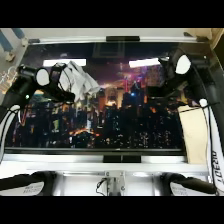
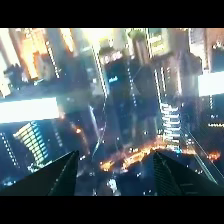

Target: Fold the shirts.

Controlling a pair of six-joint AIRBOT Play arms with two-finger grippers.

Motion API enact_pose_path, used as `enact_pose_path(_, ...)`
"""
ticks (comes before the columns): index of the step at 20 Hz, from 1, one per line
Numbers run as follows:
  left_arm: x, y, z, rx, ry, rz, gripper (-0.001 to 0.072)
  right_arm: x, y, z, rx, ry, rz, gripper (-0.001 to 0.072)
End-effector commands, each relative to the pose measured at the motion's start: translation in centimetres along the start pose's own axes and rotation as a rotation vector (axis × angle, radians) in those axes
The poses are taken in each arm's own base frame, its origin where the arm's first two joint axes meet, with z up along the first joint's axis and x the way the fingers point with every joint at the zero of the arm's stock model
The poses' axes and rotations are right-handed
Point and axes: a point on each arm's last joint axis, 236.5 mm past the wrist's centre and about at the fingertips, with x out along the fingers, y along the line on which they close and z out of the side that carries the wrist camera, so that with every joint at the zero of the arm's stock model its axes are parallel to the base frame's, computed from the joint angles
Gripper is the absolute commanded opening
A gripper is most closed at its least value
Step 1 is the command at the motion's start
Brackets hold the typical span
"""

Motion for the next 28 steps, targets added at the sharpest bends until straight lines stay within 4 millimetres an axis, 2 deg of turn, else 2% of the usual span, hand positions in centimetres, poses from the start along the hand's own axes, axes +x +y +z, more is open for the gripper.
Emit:
enact_pose_path(1,0.0,0.0,0.0,0.000,0.000,0.000,0.0540,0.0,0.1,0.0,-0.001,-0.001,0.001,0.0568)
enact_pose_path(13,0.0,0.0,0.0,0.000,0.000,0.000,0.0540,0.0,0.1,0.1,-0.001,-0.002,0.001,0.0569)
enact_pose_path(17,0.0,0.0,0.2,-0.009,-0.007,-0.001,0.0540,-0.1,0.3,1.8,-0.001,-0.078,0.009,0.0568)
enact_pose_path(22,0.5,-0.5,4.7,-0.078,-0.182,-0.026,0.0541,-0.1,0.4,1.6,-0.006,-0.068,0.015,0.0568)
enact_pose_path(25,0.2,-1.3,7.0,-0.080,-0.276,-0.066,0.0540,-0.2,0.5,2.7,-0.004,-0.114,0.020,0.0569)
enact_pose_path(27,0.0,-0.8,9.6,-0.076,-0.379,-0.056,0.0540,-0.2,0.6,3.8,-0.002,-0.159,0.025,0.0569)
enact_pose_path(28,0.3,0.3,10.9,-0.093,-0.414,-0.046,0.0540,-0.2,0.7,4.2,0.006,-0.173,0.031,0.0569)
